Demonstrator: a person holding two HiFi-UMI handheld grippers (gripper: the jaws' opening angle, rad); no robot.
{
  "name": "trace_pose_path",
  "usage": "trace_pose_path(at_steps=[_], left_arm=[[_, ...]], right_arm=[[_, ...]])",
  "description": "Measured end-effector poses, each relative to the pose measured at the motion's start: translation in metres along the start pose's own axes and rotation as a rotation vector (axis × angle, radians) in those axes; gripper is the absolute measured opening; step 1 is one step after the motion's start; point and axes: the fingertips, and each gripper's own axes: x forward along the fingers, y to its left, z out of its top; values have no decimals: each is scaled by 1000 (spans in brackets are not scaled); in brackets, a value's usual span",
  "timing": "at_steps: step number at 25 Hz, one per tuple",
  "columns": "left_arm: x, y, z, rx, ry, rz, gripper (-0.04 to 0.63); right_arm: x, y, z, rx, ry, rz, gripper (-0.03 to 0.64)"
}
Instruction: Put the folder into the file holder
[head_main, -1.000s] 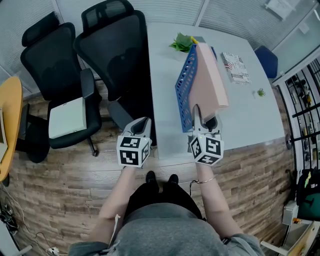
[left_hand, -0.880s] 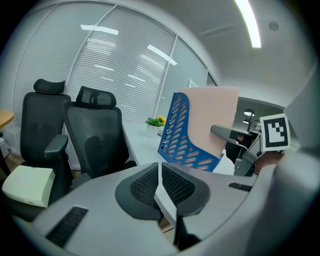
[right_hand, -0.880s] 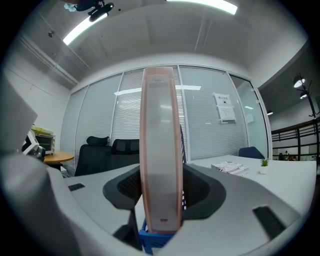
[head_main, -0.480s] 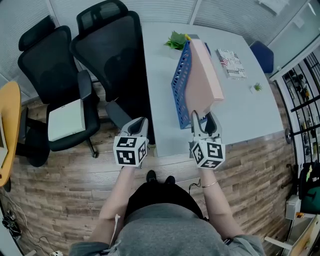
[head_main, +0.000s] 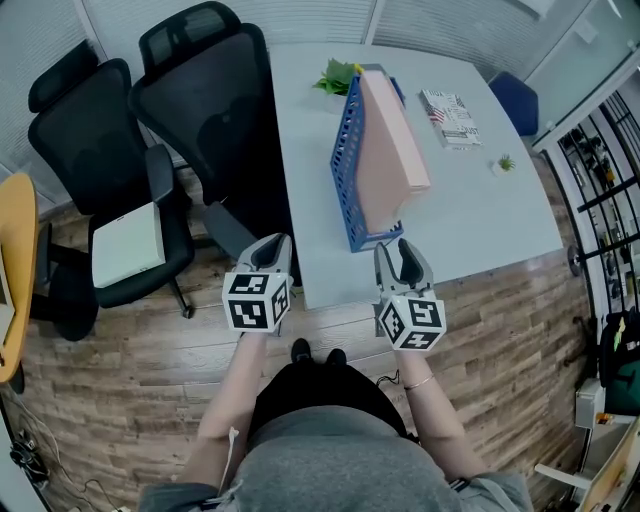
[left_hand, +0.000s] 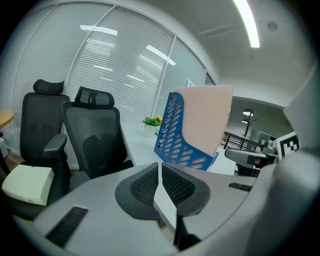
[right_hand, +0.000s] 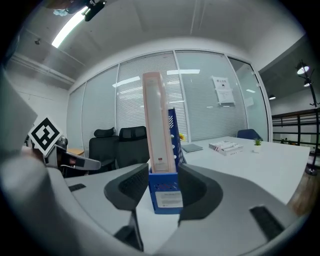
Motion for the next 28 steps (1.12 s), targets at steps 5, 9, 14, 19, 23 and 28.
trace_pose_path(at_steps=[5, 9, 14, 19, 23, 28], left_arm=[[2, -11, -1, 9, 4, -7, 35], [4, -17, -1, 17, 7, -9, 35], [5, -28, -2, 22, 11, -12, 35], [6, -35, -2, 24, 12, -6, 35], [4, -37, -3, 24, 14, 5, 35], [2, -39, -6, 25, 21, 16, 35]], right_arm=[[-14, -4, -17, 23, 57, 4, 142], [-21, -6, -25, 53, 77, 9, 95], [-30, -16, -32, 86, 99, -3, 16], [-34, -26, -39, 114, 129, 1, 5], [-35, -29, -42, 114, 151, 17, 3], [-35, -29, -41, 96, 170, 44, 3]])
